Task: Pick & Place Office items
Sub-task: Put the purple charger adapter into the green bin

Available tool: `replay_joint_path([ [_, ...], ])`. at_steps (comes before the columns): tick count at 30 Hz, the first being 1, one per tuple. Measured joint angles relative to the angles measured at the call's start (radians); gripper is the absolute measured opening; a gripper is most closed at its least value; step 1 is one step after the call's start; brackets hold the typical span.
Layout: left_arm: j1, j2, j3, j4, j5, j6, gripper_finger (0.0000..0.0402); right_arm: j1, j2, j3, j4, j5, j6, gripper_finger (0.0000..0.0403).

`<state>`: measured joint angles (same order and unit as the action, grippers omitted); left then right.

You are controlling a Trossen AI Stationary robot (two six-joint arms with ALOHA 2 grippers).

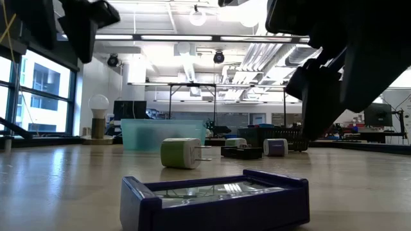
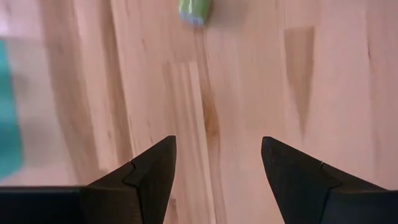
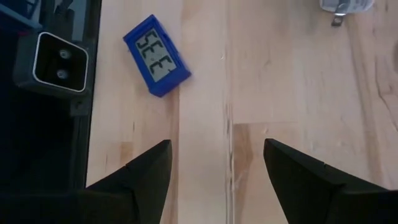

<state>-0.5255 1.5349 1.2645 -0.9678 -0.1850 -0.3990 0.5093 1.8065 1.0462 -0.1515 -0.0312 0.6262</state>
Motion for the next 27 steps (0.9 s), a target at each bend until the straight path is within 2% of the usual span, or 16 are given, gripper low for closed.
replay_joint_path([
  [3,-0.056,0.0,-0.024,0.028,-0.088,-0.017,0.0226,-0.002,0.0,0.0,-0.019,-0.001,0.01,0.0243],
  [7,-0.094,0.0,-0.085,0.094,-0.082,-0.017,0.0226,-0.007,-0.003,0.0,-0.145,-0.003,0.138,0.0243],
  [12,-0.093,0.0,-0.192,0.248,-0.02,0.024,0.0226,-0.003,-0.01,0.0,-0.33,0.034,0.314,0.0243],
  [18,-0.058,0.0,-0.238,0.349,-0.036,0.033,0.0225,-0.005,-0.011,0.0,-0.373,0.151,0.245,0.0243],
  [23,-0.041,0.0,-0.246,0.448,-0.035,0.111,0.0225,-0.029,-0.011,0.0,-0.398,0.341,0.116,0.0243],
  [27,-0.041,0.0,-0.247,0.474,-0.035,0.178,0.0225,-0.027,-0.011,0.0,-0.373,0.411,0.155,0.0243],
])
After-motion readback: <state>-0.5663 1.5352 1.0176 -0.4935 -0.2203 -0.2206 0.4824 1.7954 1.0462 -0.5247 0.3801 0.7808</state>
